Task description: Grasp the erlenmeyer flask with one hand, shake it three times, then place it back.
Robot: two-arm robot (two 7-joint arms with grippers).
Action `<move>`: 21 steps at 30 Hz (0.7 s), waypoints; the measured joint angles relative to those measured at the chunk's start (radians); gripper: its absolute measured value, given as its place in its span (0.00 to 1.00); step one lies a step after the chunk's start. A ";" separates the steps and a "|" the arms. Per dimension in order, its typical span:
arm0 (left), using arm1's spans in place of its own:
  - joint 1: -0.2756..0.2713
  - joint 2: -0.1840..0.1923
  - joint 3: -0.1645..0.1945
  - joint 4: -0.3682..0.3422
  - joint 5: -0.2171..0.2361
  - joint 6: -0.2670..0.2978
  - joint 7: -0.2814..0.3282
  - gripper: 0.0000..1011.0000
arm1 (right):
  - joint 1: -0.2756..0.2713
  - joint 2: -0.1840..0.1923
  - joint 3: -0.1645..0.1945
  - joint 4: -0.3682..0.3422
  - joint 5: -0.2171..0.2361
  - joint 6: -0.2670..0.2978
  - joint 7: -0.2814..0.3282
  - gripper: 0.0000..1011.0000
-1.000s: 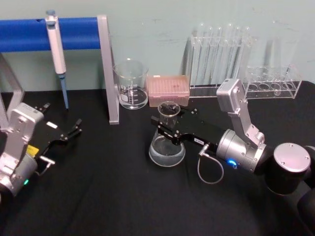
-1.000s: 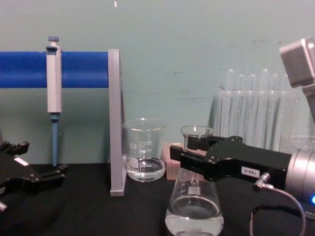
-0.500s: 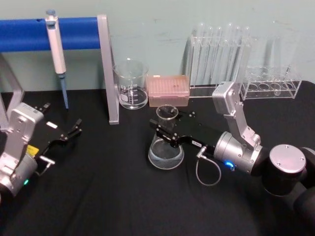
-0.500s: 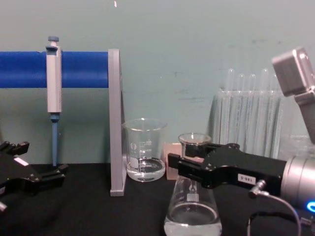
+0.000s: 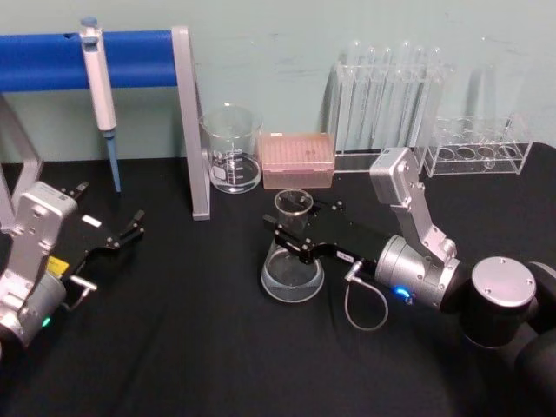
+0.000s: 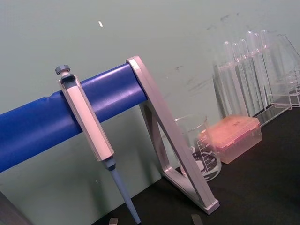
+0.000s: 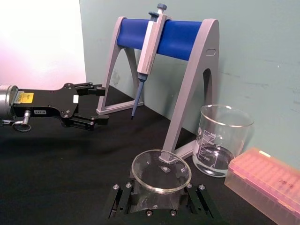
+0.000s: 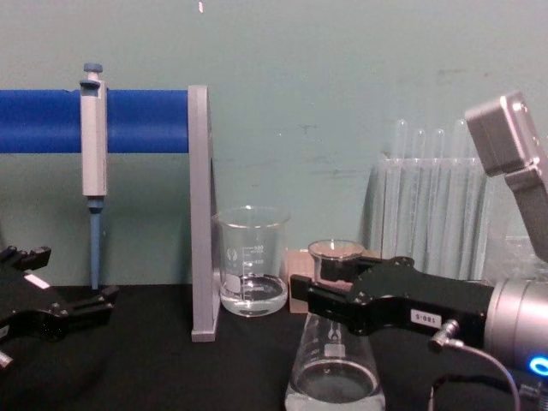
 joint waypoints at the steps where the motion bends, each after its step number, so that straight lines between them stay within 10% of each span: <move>1: 0.000 0.000 0.000 0.000 0.000 0.000 0.000 0.99 | 0.000 0.000 0.000 0.000 -0.001 0.001 0.000 0.45; 21: 0.000 0.000 0.000 0.000 0.000 0.000 0.000 0.99 | -0.013 -0.003 0.006 0.001 -0.002 0.011 -0.011 0.45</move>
